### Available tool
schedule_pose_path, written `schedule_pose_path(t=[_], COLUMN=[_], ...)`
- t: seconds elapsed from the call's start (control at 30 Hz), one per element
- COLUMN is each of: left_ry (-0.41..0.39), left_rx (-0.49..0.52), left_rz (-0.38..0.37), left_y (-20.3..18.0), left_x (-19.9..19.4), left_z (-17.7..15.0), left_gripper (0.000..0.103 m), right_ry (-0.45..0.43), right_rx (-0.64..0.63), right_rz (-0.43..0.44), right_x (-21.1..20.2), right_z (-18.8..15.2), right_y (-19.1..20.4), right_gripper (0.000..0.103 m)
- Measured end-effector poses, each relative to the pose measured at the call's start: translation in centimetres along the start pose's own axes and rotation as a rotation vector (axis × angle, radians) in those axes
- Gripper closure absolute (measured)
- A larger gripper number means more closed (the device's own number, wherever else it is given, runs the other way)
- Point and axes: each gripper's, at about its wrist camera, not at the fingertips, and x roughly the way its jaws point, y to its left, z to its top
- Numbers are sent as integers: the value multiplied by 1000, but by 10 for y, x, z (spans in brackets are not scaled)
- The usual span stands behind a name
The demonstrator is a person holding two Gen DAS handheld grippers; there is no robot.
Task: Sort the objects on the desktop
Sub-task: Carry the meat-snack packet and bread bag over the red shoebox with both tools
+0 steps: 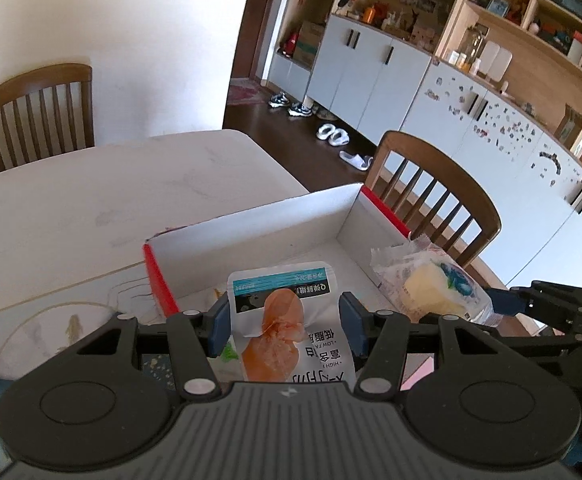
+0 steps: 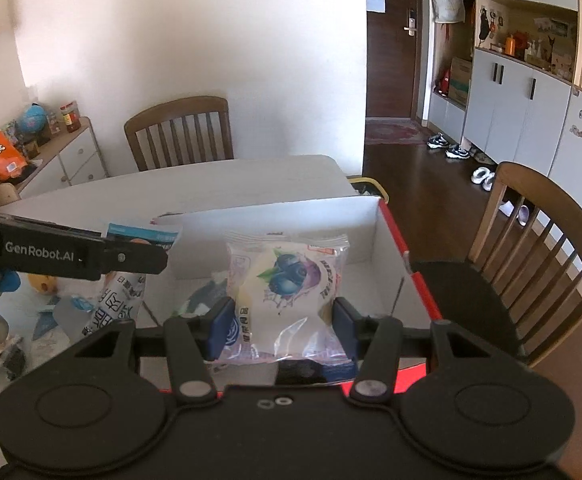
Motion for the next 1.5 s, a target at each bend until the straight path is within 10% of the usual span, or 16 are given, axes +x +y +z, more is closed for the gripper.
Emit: schedule_pose_path(t=[1.5], left_ry=[236], left_rx=[128], left_rz=[84], left_y=[-6], left_x=[132], left_z=[15], left_gripper=[48], right_ry=[261], right_rx=[-113], right_rz=[16], right_x=[125], right_z=[-6], right_y=[-40], right_gripper=[50])
